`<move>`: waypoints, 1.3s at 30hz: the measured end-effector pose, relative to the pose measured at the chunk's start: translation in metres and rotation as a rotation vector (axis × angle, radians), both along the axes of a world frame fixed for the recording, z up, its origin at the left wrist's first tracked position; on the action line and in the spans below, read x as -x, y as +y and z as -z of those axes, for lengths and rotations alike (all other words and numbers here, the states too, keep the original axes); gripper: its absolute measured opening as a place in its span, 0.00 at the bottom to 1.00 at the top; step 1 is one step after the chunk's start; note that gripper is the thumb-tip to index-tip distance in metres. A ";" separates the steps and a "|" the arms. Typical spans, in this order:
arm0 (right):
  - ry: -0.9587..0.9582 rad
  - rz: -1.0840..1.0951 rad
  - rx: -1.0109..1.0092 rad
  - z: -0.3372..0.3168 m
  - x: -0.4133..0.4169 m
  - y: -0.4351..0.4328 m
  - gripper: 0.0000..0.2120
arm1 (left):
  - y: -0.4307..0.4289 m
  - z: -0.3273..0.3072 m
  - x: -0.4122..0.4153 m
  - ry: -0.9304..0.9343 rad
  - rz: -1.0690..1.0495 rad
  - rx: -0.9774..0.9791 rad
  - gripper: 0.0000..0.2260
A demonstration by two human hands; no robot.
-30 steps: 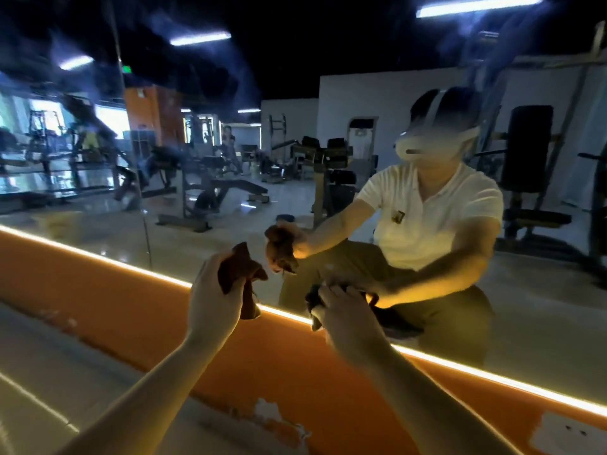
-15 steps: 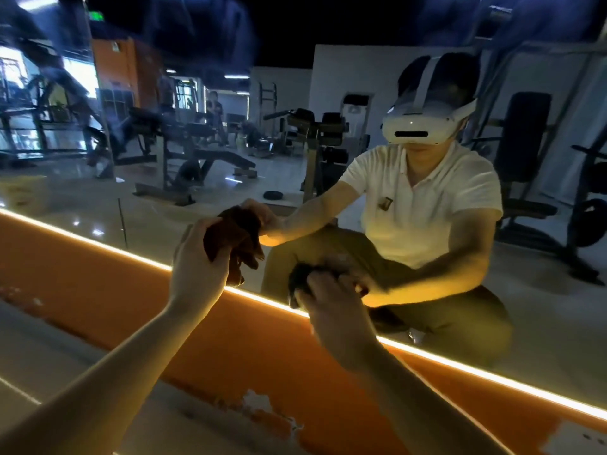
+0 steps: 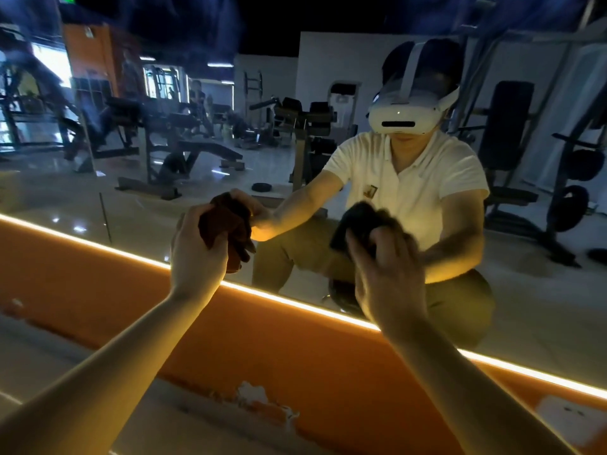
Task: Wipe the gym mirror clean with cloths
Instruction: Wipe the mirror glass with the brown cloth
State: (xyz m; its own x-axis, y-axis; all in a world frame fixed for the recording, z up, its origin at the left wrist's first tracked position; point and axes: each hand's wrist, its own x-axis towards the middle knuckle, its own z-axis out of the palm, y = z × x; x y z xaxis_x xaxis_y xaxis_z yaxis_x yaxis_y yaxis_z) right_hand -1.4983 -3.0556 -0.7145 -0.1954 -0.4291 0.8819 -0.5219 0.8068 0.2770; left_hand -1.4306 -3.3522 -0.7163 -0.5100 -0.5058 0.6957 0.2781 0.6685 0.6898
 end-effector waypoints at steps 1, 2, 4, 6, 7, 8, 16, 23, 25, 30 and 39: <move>0.010 -0.009 -0.066 0.014 -0.006 0.000 0.19 | 0.003 -0.001 -0.001 0.005 -0.003 -0.017 0.18; 0.015 -0.014 -0.139 0.024 -0.011 -0.002 0.18 | 0.005 -0.002 -0.002 0.009 -0.002 -0.029 0.18; -0.013 -0.009 -0.171 0.022 -0.012 -0.006 0.16 | 0.009 -0.004 -0.005 0.011 0.019 -0.050 0.18; -0.037 0.022 -0.058 0.005 -0.003 -0.011 0.19 | 0.009 -0.004 -0.006 0.018 0.046 -0.056 0.17; -0.030 0.030 -0.003 0.001 -0.001 -0.013 0.20 | 0.009 -0.005 -0.005 0.019 0.051 -0.059 0.18; -0.026 0.027 -0.003 0.006 -0.002 -0.017 0.20 | 0.008 -0.006 -0.005 0.017 0.054 -0.062 0.18; -0.054 0.030 -0.010 -0.002 -0.008 -0.004 0.19 | -0.001 -0.006 -0.003 -0.001 0.095 -0.055 0.17; -0.207 0.012 0.126 -0.015 -0.031 0.012 0.17 | -0.002 -0.006 -0.002 0.004 0.089 -0.033 0.17; -0.189 0.030 0.279 -0.034 -0.032 0.000 0.17 | -0.006 -0.005 0.000 0.002 0.076 0.000 0.17; -0.267 -0.053 0.163 0.004 -0.025 -0.071 0.11 | -0.009 -0.003 0.000 0.015 0.107 0.003 0.17; -0.293 0.032 0.153 -0.014 -0.026 -0.010 0.08 | -0.012 -0.005 0.004 0.020 0.129 -0.008 0.16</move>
